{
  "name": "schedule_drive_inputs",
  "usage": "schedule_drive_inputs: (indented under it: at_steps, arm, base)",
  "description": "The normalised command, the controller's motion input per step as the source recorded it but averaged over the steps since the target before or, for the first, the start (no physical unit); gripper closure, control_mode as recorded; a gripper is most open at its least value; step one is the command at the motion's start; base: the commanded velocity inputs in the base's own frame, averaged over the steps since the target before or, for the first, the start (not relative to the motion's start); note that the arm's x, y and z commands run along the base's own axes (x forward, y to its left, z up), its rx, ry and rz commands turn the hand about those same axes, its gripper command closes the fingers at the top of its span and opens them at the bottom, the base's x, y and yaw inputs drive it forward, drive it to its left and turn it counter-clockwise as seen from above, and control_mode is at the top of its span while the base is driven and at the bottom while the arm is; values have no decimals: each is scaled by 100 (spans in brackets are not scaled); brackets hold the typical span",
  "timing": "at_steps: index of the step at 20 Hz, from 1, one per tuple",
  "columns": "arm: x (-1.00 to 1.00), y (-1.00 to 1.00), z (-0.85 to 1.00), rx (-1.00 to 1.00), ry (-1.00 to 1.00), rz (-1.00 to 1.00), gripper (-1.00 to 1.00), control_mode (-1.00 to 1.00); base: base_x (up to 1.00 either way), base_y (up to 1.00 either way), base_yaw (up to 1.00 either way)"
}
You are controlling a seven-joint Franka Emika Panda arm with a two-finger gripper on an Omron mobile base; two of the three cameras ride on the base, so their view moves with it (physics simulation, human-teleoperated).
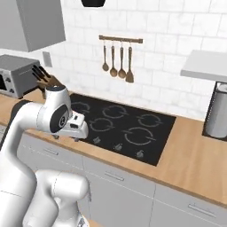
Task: Navigate to the range hood.
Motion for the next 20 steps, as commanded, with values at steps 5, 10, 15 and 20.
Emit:
schedule_drive_inputs:
  at_steps: [5, 10, 15, 20]
  arm:
    - [0, 0, 0, 0, 0, 0, -100, 100]
    - [0, 0, 0, 0, 0, 0, -100, 100]
    - [0, 0, 0, 0, 0, 0, -100, 100]
    - [0, 0, 0, 0, 0, 0, -100, 100]
  base:
    - [47, 46, -33]
    - [58, 54, -35]
    - [61, 21, -31]
    - [65, 0, -17]
